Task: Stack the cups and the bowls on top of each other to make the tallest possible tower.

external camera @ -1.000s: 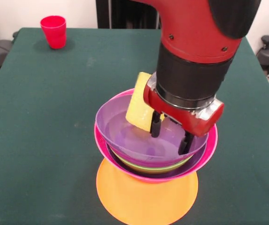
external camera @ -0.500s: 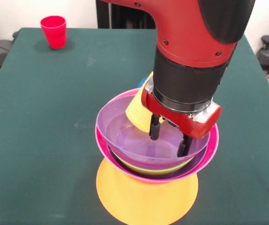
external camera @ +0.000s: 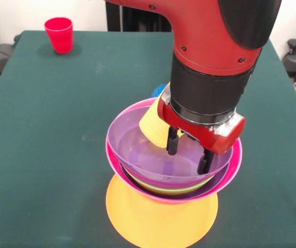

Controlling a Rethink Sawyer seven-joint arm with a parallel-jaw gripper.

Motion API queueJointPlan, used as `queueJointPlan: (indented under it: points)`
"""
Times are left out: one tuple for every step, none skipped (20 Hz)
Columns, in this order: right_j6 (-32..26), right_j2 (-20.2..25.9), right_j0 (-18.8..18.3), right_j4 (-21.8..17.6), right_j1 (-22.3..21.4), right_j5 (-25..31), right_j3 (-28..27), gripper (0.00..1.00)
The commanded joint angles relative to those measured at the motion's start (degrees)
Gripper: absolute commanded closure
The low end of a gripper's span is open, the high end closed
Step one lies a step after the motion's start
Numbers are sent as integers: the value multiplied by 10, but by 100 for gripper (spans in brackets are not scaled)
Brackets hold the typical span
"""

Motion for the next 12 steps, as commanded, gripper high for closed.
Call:
queueJointPlan:
  points:
    - [-4, 61, 1, -30, -2, -28, 21, 0]
    - [-4, 62, 2, -31, -3, -30, 23, 0]
    - [-4, 62, 2, -32, -4, -30, 25, 0]
    - [-3, 62, 3, -32, -5, -31, 26, 0]
    - [-3, 62, 3, -32, -5, -30, 27, 0]
    - [-3, 62, 3, -34, -6, -30, 27, 0]
    - [-3, 61, 3, -34, -6, -25, 26, 0]
    - [-3, 60, 2, -34, -6, -21, 24, 0]
    - [-3, 59, 3, -35, -6, -20, 25, 0]
    - [-3, 59, 3, -35, -7, -18, 25, 0]
    - [-3, 58, 3, -36, -7, -15, 25, 0]
    - [-3, 57, 3, -36, -8, -12, 24, 0]
